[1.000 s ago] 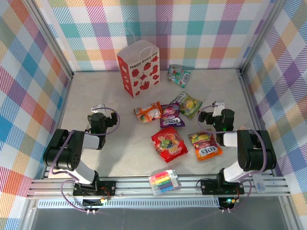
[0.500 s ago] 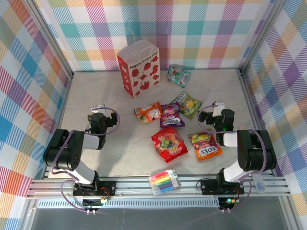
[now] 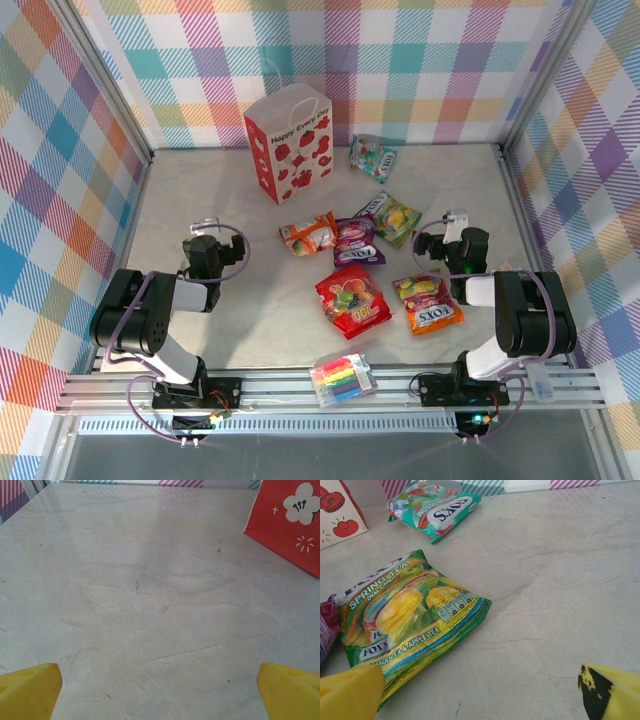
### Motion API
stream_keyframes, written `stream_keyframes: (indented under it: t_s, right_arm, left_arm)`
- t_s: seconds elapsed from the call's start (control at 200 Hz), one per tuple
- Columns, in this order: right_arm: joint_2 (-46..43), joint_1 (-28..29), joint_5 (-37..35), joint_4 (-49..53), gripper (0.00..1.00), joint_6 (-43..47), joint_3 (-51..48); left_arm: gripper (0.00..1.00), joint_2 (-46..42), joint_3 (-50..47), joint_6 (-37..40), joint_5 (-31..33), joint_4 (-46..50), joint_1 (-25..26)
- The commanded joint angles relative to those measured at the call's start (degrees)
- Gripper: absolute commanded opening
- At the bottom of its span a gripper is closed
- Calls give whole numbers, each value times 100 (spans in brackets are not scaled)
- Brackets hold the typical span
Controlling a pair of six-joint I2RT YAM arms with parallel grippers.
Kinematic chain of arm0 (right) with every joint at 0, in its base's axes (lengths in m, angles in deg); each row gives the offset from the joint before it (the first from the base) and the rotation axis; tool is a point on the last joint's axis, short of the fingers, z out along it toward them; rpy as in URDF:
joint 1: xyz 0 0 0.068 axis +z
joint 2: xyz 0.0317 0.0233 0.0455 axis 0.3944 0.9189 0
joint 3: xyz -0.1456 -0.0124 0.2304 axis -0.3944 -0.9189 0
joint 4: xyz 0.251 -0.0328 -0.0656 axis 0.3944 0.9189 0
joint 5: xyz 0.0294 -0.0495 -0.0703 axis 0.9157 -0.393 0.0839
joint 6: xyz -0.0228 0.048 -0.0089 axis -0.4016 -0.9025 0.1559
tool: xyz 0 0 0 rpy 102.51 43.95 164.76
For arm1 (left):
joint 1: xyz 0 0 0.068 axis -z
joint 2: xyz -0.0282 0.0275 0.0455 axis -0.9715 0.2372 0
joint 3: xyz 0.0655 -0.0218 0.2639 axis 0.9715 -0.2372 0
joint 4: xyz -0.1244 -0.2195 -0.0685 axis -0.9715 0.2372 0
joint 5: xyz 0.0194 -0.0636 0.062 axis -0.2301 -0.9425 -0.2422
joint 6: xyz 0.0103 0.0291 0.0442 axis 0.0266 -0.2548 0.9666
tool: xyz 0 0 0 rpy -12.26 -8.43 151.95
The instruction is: Place the snacks into the paper bag
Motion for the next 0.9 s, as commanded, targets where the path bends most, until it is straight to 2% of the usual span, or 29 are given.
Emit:
stream_keyframes:
  t_s: [0.0, 0.17, 0.295, 0.355, 0.48, 0.75, 0.895]
  right_arm:
    - [29, -12, 84, -63, 99, 43, 54]
    - [15, -10, 84, -101, 99, 34, 27]
    - [-211, 8, 113, 660, 99, 76, 345]
    - [-408, 22, -178, 1226, 99, -28, 537]
    - [-846, 43, -279, 1594, 99, -16, 589]
    - [-1655, 134, -540, 4065, 99, -167, 1747]
    - [-1875, 152, -549, 4524, 99, -297, 2100]
  left_arm:
    - [100, 16, 103, -44, -93, -56, -53]
    - [100, 8, 81, -43, -92, -74, -48]
    - [100, -37, 104, -18, -41, -31, -29]
    - [100, -172, 217, -14, 7, 236, -10]
    - [100, -603, 915, -19, 260, 1803, 50]
    - [99, -1418, 2685, -346, 453, 4682, 128]
    - [99, -1398, 3991, -716, 530, 6228, 138]
